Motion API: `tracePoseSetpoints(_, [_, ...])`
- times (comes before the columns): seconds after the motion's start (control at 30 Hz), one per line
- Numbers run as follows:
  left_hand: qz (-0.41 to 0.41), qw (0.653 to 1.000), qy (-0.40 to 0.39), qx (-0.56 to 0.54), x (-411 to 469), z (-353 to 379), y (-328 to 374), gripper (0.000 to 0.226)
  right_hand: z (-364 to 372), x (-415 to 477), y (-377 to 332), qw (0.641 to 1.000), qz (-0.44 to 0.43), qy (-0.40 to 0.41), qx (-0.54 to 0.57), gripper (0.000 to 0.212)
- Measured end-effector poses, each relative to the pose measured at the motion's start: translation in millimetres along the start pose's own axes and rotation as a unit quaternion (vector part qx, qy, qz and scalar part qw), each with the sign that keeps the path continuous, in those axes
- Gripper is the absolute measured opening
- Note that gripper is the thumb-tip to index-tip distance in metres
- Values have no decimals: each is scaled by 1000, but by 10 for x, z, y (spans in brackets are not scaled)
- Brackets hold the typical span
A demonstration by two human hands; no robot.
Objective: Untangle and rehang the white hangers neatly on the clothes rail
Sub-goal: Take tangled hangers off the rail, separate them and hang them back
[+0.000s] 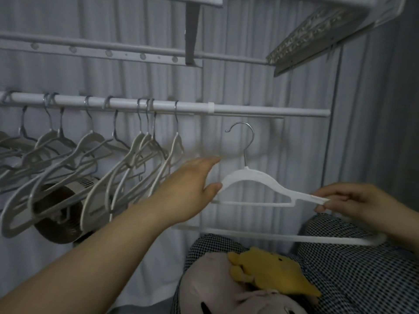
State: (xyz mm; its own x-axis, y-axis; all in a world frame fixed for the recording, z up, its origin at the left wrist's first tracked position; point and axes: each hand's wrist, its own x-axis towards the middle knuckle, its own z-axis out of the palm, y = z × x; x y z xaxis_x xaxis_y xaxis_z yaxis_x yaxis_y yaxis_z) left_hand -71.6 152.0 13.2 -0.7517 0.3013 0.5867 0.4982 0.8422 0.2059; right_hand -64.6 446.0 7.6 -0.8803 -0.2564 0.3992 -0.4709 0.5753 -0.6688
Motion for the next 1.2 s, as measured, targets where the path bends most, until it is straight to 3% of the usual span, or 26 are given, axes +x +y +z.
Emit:
tracePoseSetpoints(0.07, [-31, 997, -69, 13, 38, 60, -26, 59, -52, -11, 40, 1000, -1, -11, 13, 59])
tracePoseSetpoints(0.2, [-47, 983, -176, -29, -29, 112, -145, 20, -68, 69, 69, 1000, 9, -23, 19, 25])
tracePoseSetpoints(0.27, [-57, 974, -190, -112, -92, 95, -183, 14, -28, 171, 53, 999, 25, -18, 36, 1])
tracePoseSetpoints(0.33, [-84, 962, -172, -193, -145, 47, -202, 15, 21, 319, 102, 999, 25, -16, 27, 25])
tracePoseSetpoints(0.43, [-137, 953, -134, -233, -206, -64, -255, 18, 161, 566, 108, 999, 31, -16, -13, 17])
tracePoseSetpoints(0.47, [-153, 955, -125, -220, -217, -97, -277, 21, 216, 657, 83, 999, 32, -6, -26, 11])
tracePoseSetpoints(0.6, [-196, 966, -104, -135, -218, -185, -373, 26, 415, 1051, -131, 992, -33, 72, -95, 26])
tracePoseSetpoints(0.73, [-208, 964, -163, -16, -115, -232, -382, 25, 534, 1428, -513, 959, -140, 154, -195, 36])
tracePoseSetpoints(0.83, [-241, 953, -183, 0, 6, -192, -415, 26, 573, 1699, -744, 929, -196, 143, -280, 52])
tracePoseSetpoints(1.0, [-289, 941, -173, 26, 273, -65, -428, 28, 622, 2050, -805, 903, -158, 107, -385, 66])
tracePoseSetpoints(1.1, [-298, 945, -132, 23, 463, -57, -427, 21, 657, 2138, -781, 902, -152, 114, -388, 66])
tracePoseSetpoints(1.2, [-291, 950, -105, 41, 657, -83, -476, 33, 647, 2174, -781, 905, -161, 119, -375, 64])
